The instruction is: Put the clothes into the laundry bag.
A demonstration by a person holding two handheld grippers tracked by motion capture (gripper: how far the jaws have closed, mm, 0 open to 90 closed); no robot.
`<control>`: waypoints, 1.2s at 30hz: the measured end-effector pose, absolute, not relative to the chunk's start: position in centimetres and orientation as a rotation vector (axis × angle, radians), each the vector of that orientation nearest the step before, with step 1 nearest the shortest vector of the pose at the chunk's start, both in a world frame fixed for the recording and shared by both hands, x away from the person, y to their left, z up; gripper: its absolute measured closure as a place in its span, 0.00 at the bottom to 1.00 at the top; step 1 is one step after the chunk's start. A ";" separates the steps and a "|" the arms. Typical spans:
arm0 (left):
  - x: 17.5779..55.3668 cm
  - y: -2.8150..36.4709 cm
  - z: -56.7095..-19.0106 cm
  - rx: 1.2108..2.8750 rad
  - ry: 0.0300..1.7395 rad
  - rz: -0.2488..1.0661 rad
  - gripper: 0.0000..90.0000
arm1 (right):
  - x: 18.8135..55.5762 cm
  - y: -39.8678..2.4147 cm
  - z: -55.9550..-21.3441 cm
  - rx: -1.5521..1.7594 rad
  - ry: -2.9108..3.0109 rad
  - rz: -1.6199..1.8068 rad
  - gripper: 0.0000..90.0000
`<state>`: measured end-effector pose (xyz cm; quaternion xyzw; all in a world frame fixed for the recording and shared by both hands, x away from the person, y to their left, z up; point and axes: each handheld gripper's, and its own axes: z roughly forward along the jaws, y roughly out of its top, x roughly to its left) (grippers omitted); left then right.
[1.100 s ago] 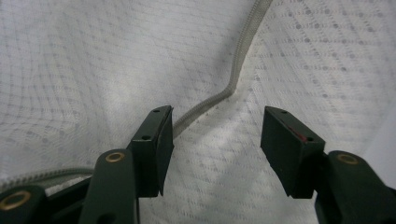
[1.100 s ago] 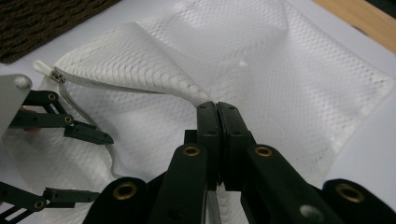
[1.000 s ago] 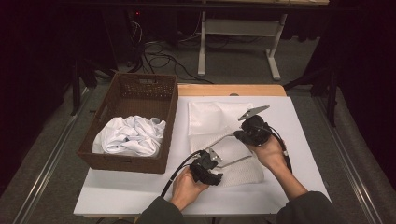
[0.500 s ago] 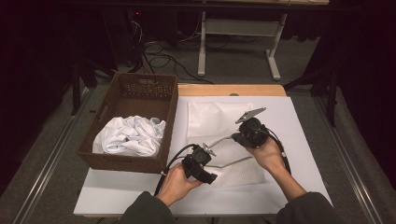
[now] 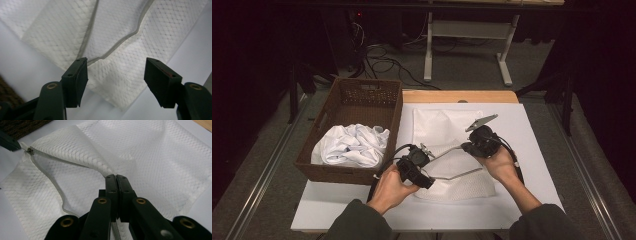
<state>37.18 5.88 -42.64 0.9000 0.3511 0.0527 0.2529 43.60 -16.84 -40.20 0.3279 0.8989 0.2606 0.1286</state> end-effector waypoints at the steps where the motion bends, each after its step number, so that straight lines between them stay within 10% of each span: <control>1: 37.2 6.1 -42.4 2.442 0.961 0.147 0.40 | 43.6 -16.8 -40.2 0.952 2.615 0.759 1.00; 36: 39.1 17.2 -36.2 2.324 1.205 0.179 0.32 | 43.8 -16.7 -41.1 0.938 2.637 0.741 1.00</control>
